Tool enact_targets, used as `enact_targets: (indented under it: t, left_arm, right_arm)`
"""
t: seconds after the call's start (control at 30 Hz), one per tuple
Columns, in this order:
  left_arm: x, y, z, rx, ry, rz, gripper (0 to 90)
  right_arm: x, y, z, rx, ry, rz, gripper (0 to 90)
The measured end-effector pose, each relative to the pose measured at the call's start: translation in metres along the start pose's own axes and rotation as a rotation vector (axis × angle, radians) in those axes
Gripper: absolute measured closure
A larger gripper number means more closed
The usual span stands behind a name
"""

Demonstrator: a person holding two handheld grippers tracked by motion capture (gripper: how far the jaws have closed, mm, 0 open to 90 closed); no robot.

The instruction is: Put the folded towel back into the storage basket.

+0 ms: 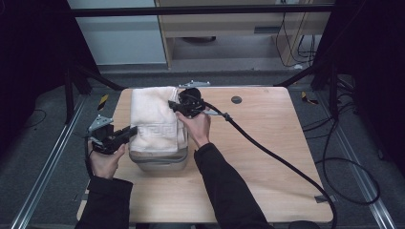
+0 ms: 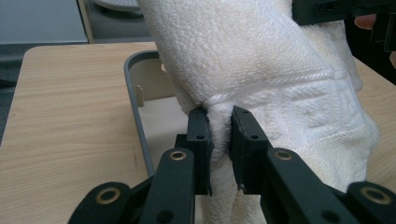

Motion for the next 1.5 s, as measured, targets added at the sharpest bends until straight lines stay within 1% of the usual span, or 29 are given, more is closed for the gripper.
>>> enact_targets:
  t: [0.17,0.23,0.3,0.47,0.67,0.77,0.87,1.07,1.1,1.33,1.4,1.5]
  left_arm:
    - [-0.004,-0.003,-0.005,-0.005,-0.017,0.004,78.2]
    - [-0.006,-0.003,-0.007,-0.006,-0.021,0.008,78.2]
    - [-0.007,-0.003,-0.008,-0.008,-0.026,0.012,78.2]
    - [-0.011,-0.004,-0.013,-0.011,-0.043,0.020,78.1]
    - [-0.017,-0.005,-0.020,-0.024,-0.074,0.027,78.1]
    - [-0.021,-0.006,-0.024,-0.034,-0.096,0.036,78.1]
    - [-0.022,-0.007,-0.026,-0.034,-0.102,0.039,78.1]
    - [-0.026,-0.006,-0.032,-0.045,-0.127,0.049,78.0]
    - [-0.028,-0.006,-0.035,-0.048,-0.138,0.053,78.0]
    - [-0.032,-0.006,-0.040,-0.061,-0.164,0.063,77.7]
    - [-0.033,-0.006,-0.041,-0.059,-0.165,0.065,77.4]
    - [-0.035,-0.008,-0.044,-0.059,-0.188,0.072,76.9]
  right_arm:
    - [-0.004,0.002,-0.007,-0.002,-0.014,-0.011,68.0]
    - [-0.006,0.003,-0.010,0.010,-0.014,-0.012,67.9]
    - [-0.008,0.004,-0.012,0.002,-0.019,-0.015,67.9]
    - [-0.011,0.005,-0.019,0.003,-0.029,-0.024,67.7]
    - [-0.015,0.009,-0.028,-0.009,-0.045,-0.030,67.4]
    - [-0.018,0.010,-0.035,0.003,-0.060,-0.039,67.1]
    - [-0.020,0.011,-0.040,0.007,-0.064,-0.040,67.0]
    - [-0.023,0.015,-0.050,0.000,-0.087,-0.048,66.6]
    - [-0.023,0.015,-0.052,0.000,-0.090,-0.048,66.5]
    - [-0.025,0.018,-0.059,0.011,-0.113,-0.053,65.3]
    - [-0.026,0.018,-0.060,0.015,-0.113,-0.053,65.2]
    - [-0.027,0.018,-0.062,0.021,-0.124,-0.056,64.1]
Point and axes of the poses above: each handheld gripper's, and its own axes: x roughly backward along the jaws, z roughly out of its top, y roughly to its right, the point moved 3 cm from there along -x, roughly forward along the jaws, and after that the axes turned 12 degrees about y, right-handed, at the moved point
